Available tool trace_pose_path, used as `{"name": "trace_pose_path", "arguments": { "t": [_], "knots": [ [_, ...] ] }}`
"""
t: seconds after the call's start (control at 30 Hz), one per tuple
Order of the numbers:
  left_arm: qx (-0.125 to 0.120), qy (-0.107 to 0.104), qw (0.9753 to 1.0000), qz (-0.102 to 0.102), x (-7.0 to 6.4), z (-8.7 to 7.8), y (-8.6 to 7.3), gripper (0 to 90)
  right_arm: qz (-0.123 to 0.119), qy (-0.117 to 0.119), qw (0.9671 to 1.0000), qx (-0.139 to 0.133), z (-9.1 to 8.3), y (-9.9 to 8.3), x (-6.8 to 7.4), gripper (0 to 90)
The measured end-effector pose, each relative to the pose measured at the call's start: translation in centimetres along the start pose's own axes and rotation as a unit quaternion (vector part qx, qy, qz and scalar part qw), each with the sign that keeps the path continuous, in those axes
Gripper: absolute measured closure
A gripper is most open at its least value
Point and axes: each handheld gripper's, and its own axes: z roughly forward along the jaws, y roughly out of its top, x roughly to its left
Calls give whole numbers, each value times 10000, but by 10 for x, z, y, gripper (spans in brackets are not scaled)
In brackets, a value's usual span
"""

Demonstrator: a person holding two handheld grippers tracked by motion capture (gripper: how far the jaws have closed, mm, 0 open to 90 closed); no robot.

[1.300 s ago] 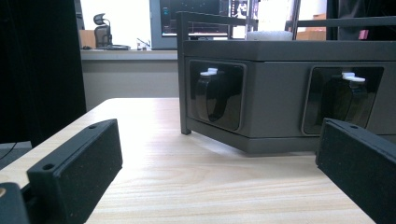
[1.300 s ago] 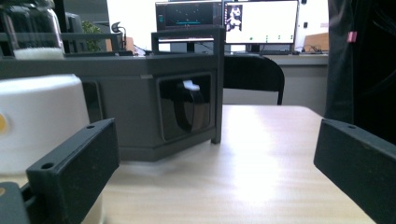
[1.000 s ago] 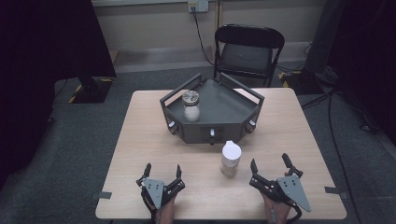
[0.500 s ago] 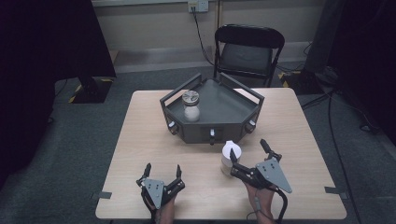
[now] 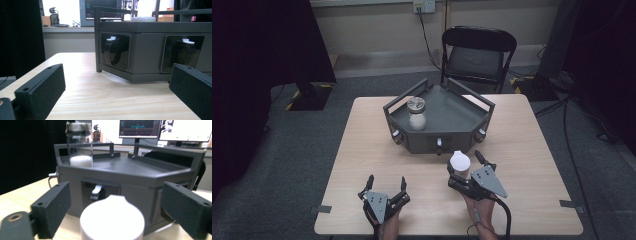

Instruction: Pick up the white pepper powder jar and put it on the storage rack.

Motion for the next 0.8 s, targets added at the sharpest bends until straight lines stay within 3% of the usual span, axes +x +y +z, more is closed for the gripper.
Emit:
{"name": "trace_pose_path", "arguments": {
  "t": [0.13,0.3,0.8],
  "knots": [
    [-3,-2,10000,1,0,0,0,0,6,31,9999,112,1,-6,2,149],
    [-1,-2,10000,1,0,0,0,0,-136,-124,9998,87,1,-18,9,175],
    [4,-25,10000,3,1,0,0,0,78,-33,9996,282,6,-30,4,298]
  ]
}}
